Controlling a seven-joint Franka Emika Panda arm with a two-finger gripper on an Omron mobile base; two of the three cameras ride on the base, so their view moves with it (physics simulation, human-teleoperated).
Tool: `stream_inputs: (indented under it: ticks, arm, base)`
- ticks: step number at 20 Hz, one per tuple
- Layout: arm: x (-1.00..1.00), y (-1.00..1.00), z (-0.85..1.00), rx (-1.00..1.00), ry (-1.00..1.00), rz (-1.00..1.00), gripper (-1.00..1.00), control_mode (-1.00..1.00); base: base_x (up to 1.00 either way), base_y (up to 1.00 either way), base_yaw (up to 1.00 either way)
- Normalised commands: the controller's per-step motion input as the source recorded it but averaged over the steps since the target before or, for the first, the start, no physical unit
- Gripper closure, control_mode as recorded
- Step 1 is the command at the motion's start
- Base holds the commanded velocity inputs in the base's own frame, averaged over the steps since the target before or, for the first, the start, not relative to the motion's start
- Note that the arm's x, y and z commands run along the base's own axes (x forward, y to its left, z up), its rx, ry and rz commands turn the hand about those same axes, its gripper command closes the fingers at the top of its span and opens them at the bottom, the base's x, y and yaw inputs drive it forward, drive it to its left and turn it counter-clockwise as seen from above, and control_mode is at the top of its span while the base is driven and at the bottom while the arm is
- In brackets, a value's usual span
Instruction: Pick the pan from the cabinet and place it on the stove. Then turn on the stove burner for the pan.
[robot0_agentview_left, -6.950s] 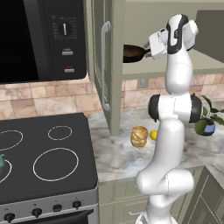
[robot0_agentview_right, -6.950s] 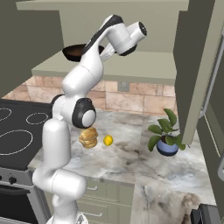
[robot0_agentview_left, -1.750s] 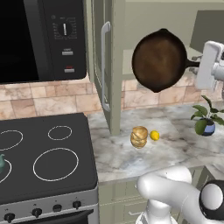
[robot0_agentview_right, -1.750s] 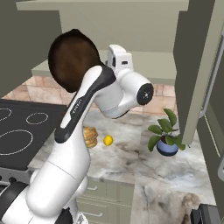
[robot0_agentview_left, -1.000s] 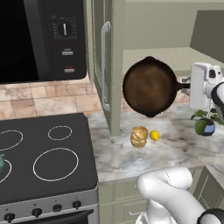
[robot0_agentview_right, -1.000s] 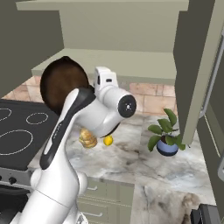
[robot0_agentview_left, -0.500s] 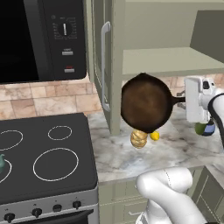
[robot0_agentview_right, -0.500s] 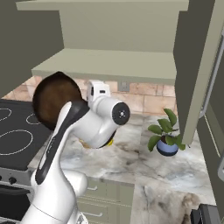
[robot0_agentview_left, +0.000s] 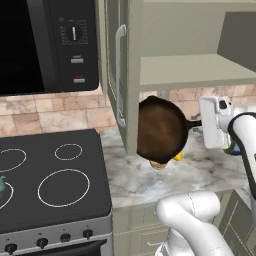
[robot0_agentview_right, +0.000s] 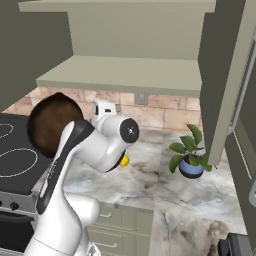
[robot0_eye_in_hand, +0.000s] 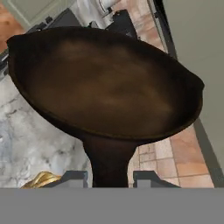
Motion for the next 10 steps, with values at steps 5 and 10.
stream_inputs:
  ticks: [5, 10]
  arm:
    - [-0.06, 0.39, -0.18, 0.00, 0.13, 0.06, 1.00, -1.00]
    - [-0.01, 0.48, -0.17, 0.00, 0.17, 0.06, 1.00, -1.00]
  base:
    - [0.00, 0.00, 0.00]
    - [0.00, 0.00, 0.00]
